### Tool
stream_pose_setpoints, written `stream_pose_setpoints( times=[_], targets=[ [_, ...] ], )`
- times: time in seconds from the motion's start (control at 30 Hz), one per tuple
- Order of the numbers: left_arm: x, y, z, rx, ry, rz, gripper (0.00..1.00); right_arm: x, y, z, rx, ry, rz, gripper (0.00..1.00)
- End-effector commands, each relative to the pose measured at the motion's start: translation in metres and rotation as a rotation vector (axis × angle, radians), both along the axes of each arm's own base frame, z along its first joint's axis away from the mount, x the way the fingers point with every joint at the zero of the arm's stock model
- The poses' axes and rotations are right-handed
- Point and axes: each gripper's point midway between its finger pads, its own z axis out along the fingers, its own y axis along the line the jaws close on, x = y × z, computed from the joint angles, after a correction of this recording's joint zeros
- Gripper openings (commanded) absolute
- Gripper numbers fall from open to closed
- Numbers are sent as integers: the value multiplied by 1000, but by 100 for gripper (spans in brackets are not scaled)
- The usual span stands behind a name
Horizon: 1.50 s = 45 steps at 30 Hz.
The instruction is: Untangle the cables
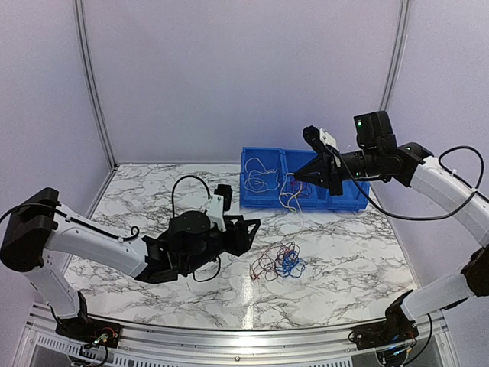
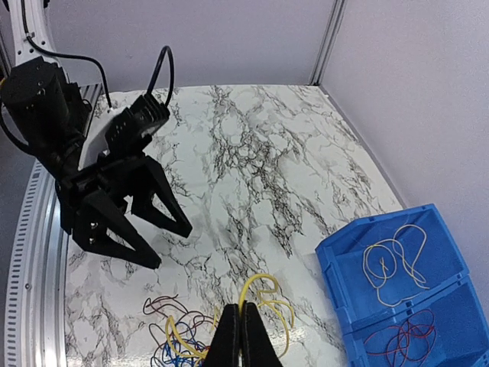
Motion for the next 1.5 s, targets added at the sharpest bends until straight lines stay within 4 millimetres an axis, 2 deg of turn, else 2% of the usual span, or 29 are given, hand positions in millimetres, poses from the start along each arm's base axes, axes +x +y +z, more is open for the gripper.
stream_pose_setpoints(
  times=[0.0, 0.1, 0.27, 0.47, 0.57, 0.7, 0.8, 0.83, 0.93, 1.1, 1.2, 1.4, 1.47],
  targets=[
    [7, 21, 27, 27, -107, 73, 57, -6, 9, 0, 17, -8, 50, 0],
    [8, 13, 37, 52, -160, 51, 57, -9, 16, -3, 26, 27, 82, 0],
    [14, -16, 45, 72, -209, 13, 57, -12, 29, -8, 23, 78, 125, 0],
    [32, -46, 48, 62, -228, 33, 57, -22, 41, -13, -1, 102, 171, 0],
    [51, -48, 41, 53, -207, 101, 53, -31, 44, -10, -2, 111, 208, 0],
    [74, -51, 15, 25, -140, 133, 41, -43, 45, 15, 35, 99, 257, 0],
    [81, -54, -10, 7, -94, 131, 34, -50, 45, 53, 90, 84, 282, 0],
    [82, -56, -17, 1, -79, 129, 32, -53, 45, 72, 115, 58, 295, 0],
    [84, -59, -39, 0, -44, 122, 26, -59, 44, 115, 161, -7, 322, 0],
    [85, -59, -68, -3, 26, 98, 23, -63, 41, 163, 210, -116, 328, 0],
    [81, -51, -72, 0, 44, 100, 24, -56, 42, 171, 215, -151, 300, 0],
    [70, -24, -65, 41, 24, 115, 30, -28, 51, 156, 188, -155, 236, 0],
    [63, -9, -73, 67, 39, 119, 34, -18, 54, 154, 182, -166, 206, 0]
  ],
)
